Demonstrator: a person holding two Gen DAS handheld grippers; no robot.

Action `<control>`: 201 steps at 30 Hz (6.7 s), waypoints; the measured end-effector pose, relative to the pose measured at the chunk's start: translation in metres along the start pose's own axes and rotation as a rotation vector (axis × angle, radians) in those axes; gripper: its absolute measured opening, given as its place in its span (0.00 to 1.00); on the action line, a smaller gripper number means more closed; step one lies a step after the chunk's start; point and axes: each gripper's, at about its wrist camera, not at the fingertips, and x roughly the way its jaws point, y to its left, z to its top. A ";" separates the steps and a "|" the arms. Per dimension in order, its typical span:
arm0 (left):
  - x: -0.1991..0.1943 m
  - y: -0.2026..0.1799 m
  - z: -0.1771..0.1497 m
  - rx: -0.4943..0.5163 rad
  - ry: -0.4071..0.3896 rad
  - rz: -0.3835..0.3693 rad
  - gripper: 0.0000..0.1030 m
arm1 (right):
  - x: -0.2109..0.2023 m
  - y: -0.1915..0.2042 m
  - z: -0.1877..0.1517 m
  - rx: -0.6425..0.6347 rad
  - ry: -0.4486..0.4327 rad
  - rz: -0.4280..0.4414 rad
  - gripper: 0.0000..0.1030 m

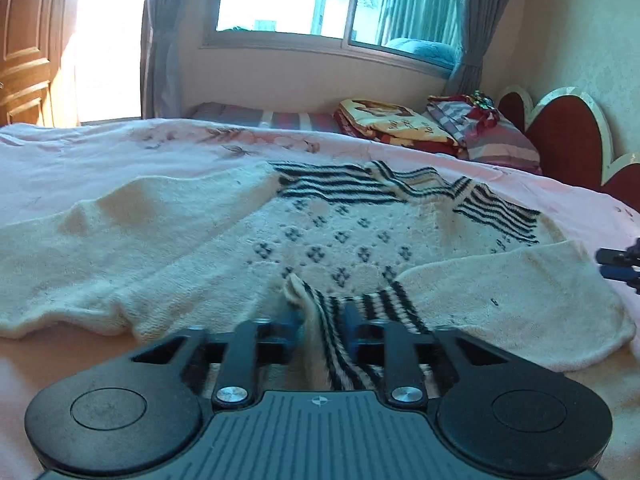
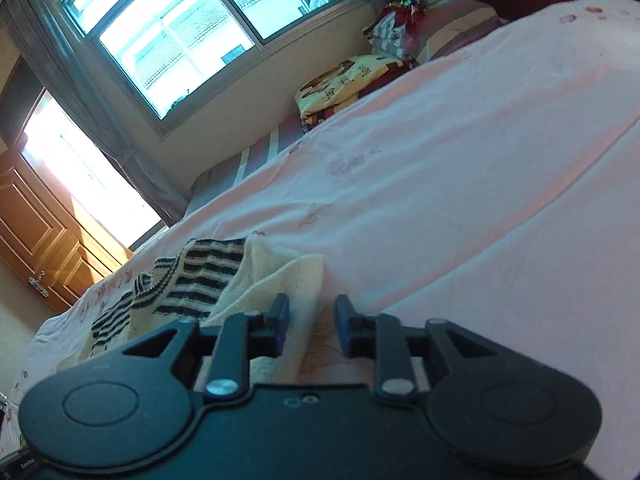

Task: Fold small clothes
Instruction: 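Fold the side edge over toward the body center with the right gripper, release, then move the left tool to the other striped cuff and grasp it, then carry the sleeve across the sweater body and open the left gripper, then grasp the sweater's side edge with the left gripper while the right gripper pins the cuff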

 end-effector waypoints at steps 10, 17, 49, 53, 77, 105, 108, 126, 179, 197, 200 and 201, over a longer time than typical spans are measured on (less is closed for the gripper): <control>-0.012 -0.065 0.008 0.167 -0.065 -0.113 0.72 | -0.032 0.067 -0.048 -0.341 0.017 -0.021 0.09; 0.010 -0.061 -0.004 0.155 0.063 -0.118 0.72 | -0.018 0.056 -0.053 -0.333 0.083 -0.111 0.04; 0.002 -0.046 -0.010 0.202 0.081 -0.129 0.79 | -0.011 0.107 -0.079 -0.438 0.083 -0.310 0.21; -0.024 -0.028 0.009 0.178 0.046 -0.042 0.79 | -0.019 0.114 -0.072 -0.373 0.093 -0.324 0.24; -0.075 0.360 -0.063 -0.971 -0.118 0.080 0.58 | -0.013 0.188 -0.105 -0.148 0.031 -0.135 0.27; -0.025 0.172 0.029 -0.299 -0.032 -0.141 0.04 | -0.026 0.183 -0.110 -0.083 0.008 -0.120 0.27; -0.022 0.133 0.026 -0.258 0.009 -0.181 0.04 | -0.031 0.178 -0.109 -0.073 0.007 -0.113 0.28; -0.037 0.028 0.007 0.022 0.071 -0.268 0.05 | -0.005 0.192 -0.103 0.105 0.125 0.183 0.49; -0.025 0.099 -0.002 -0.036 -0.008 -0.020 0.89 | 0.008 0.151 -0.099 0.098 0.107 0.003 0.17; -0.018 0.085 0.000 0.000 0.003 -0.057 0.89 | 0.022 0.160 -0.095 -0.041 0.146 0.018 0.07; -0.021 0.082 0.002 0.011 -0.004 -0.086 0.89 | 0.011 0.174 -0.093 -0.121 0.094 0.031 0.04; -0.021 0.080 0.003 0.019 -0.004 -0.090 0.89 | 0.004 0.175 -0.091 -0.128 0.062 0.022 0.04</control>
